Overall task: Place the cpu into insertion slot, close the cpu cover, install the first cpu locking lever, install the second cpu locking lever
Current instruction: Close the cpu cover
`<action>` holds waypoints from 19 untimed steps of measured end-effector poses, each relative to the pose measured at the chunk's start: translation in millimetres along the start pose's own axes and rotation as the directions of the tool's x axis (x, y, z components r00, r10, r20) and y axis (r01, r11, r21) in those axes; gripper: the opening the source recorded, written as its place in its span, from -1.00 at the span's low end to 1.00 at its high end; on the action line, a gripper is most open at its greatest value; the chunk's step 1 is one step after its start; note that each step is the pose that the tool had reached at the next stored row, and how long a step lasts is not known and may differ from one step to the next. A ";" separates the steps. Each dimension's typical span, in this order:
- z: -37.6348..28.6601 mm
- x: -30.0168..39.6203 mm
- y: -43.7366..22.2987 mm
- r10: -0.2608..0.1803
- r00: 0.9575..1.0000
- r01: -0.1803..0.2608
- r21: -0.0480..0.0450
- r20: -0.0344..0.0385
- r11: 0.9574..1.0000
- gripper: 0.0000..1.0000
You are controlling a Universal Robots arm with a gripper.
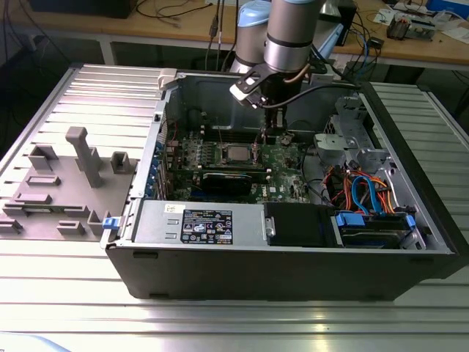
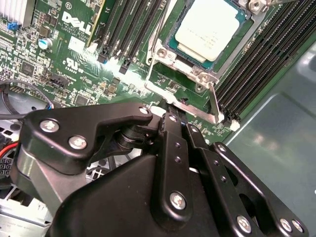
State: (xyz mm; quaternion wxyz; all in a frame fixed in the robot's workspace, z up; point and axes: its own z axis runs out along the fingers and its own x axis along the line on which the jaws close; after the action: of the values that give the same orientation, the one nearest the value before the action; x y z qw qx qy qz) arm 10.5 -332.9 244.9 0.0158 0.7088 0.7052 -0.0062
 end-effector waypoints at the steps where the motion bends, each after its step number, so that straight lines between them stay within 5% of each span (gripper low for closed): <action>1: 0.0 0.0 -0.9 0.000 1.000 0.000 0.000 0.000 1.000 -0.79; 19: 0.6 -0.1 -20.4 0.000 1.000 0.000 0.001 0.000 1.000 -0.79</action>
State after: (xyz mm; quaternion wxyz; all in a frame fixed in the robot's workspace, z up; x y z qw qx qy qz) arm -9.9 -332.8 244.0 0.0154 0.7089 0.7051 -0.0065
